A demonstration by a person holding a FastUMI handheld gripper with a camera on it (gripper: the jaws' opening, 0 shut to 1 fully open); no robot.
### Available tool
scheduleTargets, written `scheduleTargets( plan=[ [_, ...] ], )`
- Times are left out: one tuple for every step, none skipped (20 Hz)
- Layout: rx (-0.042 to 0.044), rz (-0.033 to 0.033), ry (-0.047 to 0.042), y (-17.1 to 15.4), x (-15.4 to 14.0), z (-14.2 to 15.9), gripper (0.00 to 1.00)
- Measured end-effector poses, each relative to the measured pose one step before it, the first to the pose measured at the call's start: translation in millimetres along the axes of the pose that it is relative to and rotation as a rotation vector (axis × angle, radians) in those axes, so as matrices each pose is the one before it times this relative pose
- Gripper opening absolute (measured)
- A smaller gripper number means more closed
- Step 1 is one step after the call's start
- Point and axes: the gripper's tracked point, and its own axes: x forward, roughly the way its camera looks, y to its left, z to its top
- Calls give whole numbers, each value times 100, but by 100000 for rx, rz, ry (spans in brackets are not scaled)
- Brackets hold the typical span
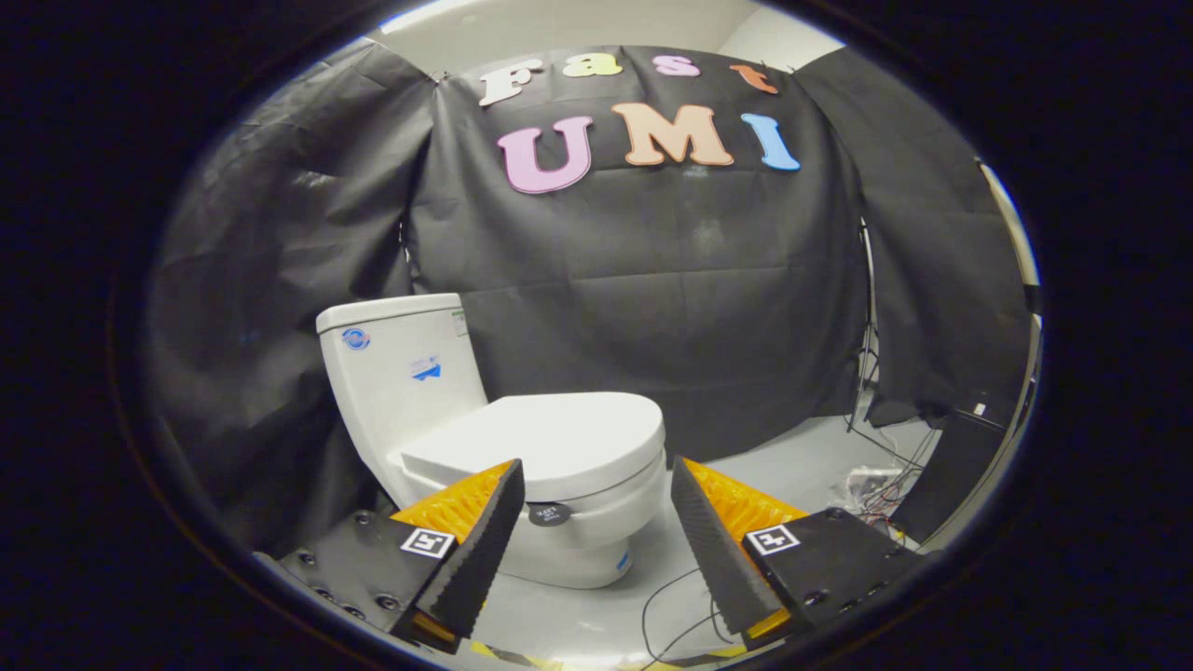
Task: Open the toilet lid.
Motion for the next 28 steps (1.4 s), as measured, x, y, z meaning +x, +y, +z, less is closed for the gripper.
scheduleTargets(
  plan=[
    [476, 52, 333, 116, 192, -70, 98],
    [1077, 54, 457, 63, 206, -4, 98],
    [2246, 2, 785, 90, 328, 120, 98],
    [2422, 201, 22, 163, 238, 36, 98],
    [1902, -298, 365, 45, 203, 47, 98],
    [1709, -715, 1477, -109, 397, -427, 98],
    [2497, -183, 2939, -202, 350, -708, 98],
    [3144, 67, 4736, -59, 333, -1121, 98],
    [3341, 94, 6198, -115, 298, -1396, 98],
    [3247, -171, 4289, -90, 402, -1051, 98],
    [2950, -480, 2754, -301, 544, -596, 98],
    [2901, -1194, 3024, -430, 298, -550, 98],
    [2586, -348, 3245, -283, 466, -603, 98],
    [2397, 334, 2494, -54, 426, -702, 98],
    [2052, -17, 2370, 1, 561, -461, 98],
    [1987, 48, 2383, -21, 466, -494, 98],
    [1967, 888, 2084, 47, 271, -528, 98],
    [1673, 1124, 498, 70, 365, -211, 98],
    [1121, 515, 586, -36, 426, -323, 98],
    [1208, -379, 1284, -23, 561, -579, 98],
    [2530, -264, 2110, -85, 616, -434, 98],
    [3158, 1093, 879, 196, 536, -214, 98],
    [3160, 553, 374, 83, 471, 44, 98],
    [3431, -1165, 1345, -326, 559, -270, 98],
    [2744, -542, 1160, -194, 531, -268, 99],
    [1942, 768, 1537, 225, 340, -361, 98],
    [1740, 1147, 2399, 200, 146, -447, 98],
    [2083, 1150, 1768, 68, 79, -345, 99]
  ],
)
